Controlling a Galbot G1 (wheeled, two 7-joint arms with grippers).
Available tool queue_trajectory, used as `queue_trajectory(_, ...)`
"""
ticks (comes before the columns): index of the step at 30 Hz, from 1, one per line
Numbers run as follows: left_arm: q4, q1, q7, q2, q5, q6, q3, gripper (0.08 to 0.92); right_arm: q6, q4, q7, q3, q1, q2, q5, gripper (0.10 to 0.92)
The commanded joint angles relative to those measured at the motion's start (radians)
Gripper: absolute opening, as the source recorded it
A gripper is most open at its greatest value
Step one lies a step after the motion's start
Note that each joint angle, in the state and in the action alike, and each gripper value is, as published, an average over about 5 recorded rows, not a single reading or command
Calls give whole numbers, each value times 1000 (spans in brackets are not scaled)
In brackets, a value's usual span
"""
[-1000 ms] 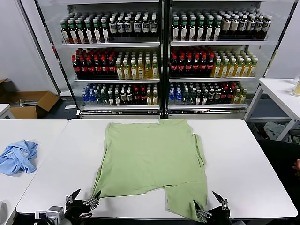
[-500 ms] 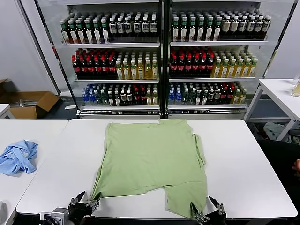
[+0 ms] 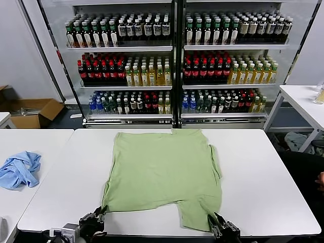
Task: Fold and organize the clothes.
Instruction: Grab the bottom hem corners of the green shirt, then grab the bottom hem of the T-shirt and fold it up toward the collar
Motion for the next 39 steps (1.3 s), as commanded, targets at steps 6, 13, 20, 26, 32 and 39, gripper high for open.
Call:
queue_trajectory(6,-52,5,12,24,-51,-53,-21,84,-22,43,-33,125,37,-33,116,106)
queue_trajectory(13,-121,97,10,55,-71,-56,-39,84,-73,123,-86,280,-105,-68,146,106)
queue_trajectory(20,-245,289,-19,92,-68,-58,-69,84,-111,206,-165,405,-309,-62,115,106)
queue_trajectory(26,-296,377,-33,133,-62,-40,-88,84,-114,239,-228,448,-409,-40,43,106)
queue_trajectory(32,-330,448,-41,151,-51,-32,-98,84,-121,283,-250,488,-465,-40,39,106)
queue_trajectory(39,-351,377,-33,172,-65,-12,-152,84,-125,339,-243,511,-416,-80,90,106)
